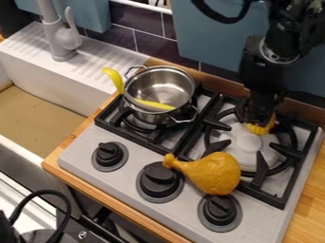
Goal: Move the corn to the right burner
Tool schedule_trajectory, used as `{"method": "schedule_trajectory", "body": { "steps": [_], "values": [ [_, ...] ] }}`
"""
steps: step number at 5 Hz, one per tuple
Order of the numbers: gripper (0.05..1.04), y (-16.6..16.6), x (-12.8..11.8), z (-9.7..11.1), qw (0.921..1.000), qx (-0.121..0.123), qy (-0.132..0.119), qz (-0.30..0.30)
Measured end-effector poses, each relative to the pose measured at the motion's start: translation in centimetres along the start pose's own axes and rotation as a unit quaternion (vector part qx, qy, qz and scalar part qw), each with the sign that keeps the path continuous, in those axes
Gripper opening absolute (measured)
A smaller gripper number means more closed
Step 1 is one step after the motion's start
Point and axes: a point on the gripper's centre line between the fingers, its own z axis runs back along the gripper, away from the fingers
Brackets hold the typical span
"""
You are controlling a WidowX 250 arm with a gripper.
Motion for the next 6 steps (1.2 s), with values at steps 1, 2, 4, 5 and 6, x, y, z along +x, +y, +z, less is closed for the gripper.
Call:
{"method": "schedule_trajectory", "body": {
  "steps": [1, 2, 4, 5, 6],
  "values": [
    [1.005, -0.1, 0.0, 0.3, 1.0000, 0.000, -0.008, -0.005],
    [1.000, 0.3, 0.2, 0.4, 0.9998, 0.016, -0.014, -0.003],
    [1.000, 0.1, 1.6, 3.2, 0.9995, -0.022, -0.003, -0.022],
    [1.000, 0.6, 2.9, 5.0, 0.9990, -0.027, 0.018, -0.031],
    [1.000, 0.7, 4.4, 6.2, 0.9982, -0.024, 0.023, -0.049]
  ]
}}
